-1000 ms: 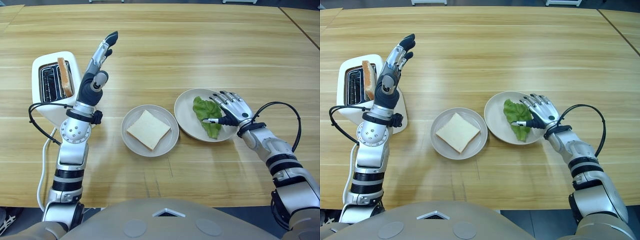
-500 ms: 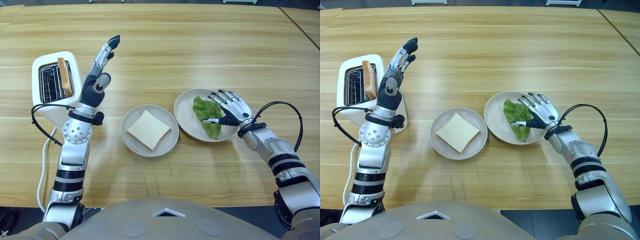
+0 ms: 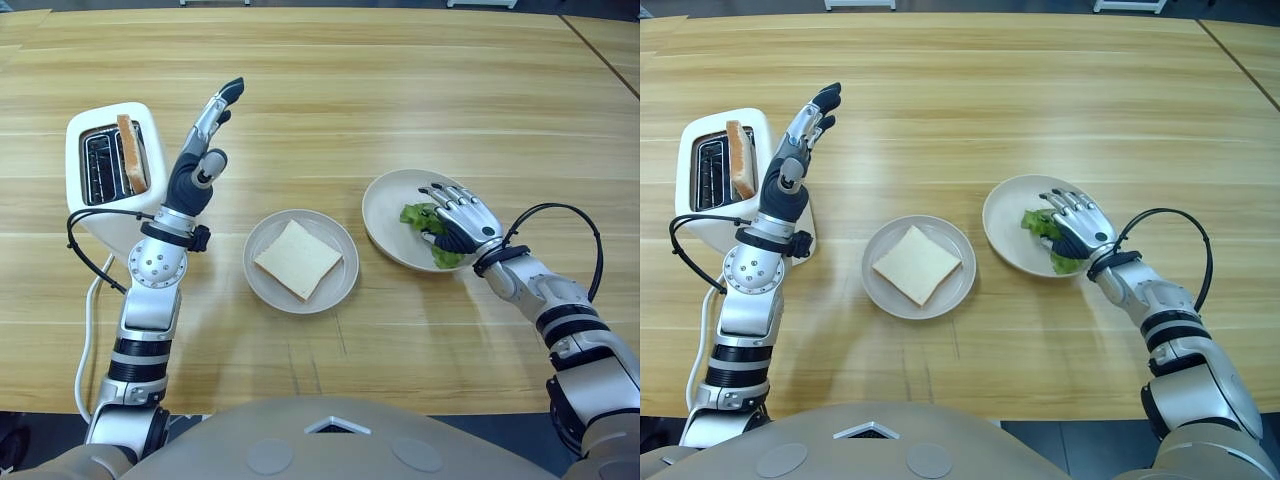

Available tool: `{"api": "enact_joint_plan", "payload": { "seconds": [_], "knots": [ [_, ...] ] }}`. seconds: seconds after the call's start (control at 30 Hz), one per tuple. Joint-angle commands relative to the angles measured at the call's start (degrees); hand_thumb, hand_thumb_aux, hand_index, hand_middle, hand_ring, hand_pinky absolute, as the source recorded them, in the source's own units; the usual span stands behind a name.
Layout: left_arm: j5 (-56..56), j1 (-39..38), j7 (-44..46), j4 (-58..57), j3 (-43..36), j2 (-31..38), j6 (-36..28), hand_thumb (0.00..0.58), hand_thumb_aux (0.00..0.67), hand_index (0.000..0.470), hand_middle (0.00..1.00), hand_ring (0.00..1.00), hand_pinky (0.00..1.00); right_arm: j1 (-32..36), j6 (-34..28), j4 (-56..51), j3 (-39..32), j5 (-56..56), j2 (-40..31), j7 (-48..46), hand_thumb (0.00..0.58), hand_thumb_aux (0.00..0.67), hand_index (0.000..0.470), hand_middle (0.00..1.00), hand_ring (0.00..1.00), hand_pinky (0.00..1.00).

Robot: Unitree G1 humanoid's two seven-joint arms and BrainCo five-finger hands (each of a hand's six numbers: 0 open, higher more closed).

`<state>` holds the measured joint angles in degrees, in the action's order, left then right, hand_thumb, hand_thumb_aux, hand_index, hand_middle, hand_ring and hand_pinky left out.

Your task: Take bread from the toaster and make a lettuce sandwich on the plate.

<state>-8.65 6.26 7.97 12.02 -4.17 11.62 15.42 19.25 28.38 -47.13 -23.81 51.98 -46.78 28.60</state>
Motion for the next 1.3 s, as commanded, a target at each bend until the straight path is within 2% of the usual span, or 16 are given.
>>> {"api": "enact_joint_plan", "payload": {
  "seconds": [0.03, 0.33, 0.63, 0.9, 1.3],
  "knots": [
    [-0.5, -0.2, 0.2, -1.0, -0.1, 0.4, 0.5, 0.0, 0.0, 0.0, 0.0, 0.0, 0.0, -0.3, 0.6, 0.8, -0.2, -0.1, -0.8, 1.2, 0.58, 0.67, 0.47, 0.0, 0.0, 0.0],
    [-0.6, -0.4, -0.1, -2.0, 0.1, 0.3, 1.0, 0.0, 0.0, 0.0, 0.0, 0.0, 0.0, -0.6, 1.4, 4.3, 0.7, -0.3, -1.4, 4.7, 0.58, 0.67, 0.47, 0.0, 0.0, 0.0],
    [-1.0, -0.4, -0.8, -2.0, -0.3, -0.5, 1.0, 0.0, 0.0, 0.0, 0.0, 0.0, 0.0, -1.4, 1.1, 17.6, 2.5, 0.4, -1.3, 4.2, 0.58, 0.67, 0.47, 0.0, 0.0, 0.0],
    [-1.0, -0.3, -0.9, -2.1, -0.3, -0.9, 1.2, 0.0, 0.0, 0.0, 0.0, 0.0, 0.0, 1.8, 1.5, 22.3, -1.4, 2.6, 6.3, 1.3, 0.58, 0.67, 0.47, 0.0, 0.0, 0.0],
    [-0.8, -0.5, -0.9, -2.3, 0.3, -0.7, 1.5, 0.0, 0.0, 0.0, 0.0, 0.0, 0.0, 4.9, 2.9, 22.3, -9.8, 6.9, 18.3, -0.7, 0.58, 0.67, 0.47, 0.0, 0.0, 0.0]
  ]
}}
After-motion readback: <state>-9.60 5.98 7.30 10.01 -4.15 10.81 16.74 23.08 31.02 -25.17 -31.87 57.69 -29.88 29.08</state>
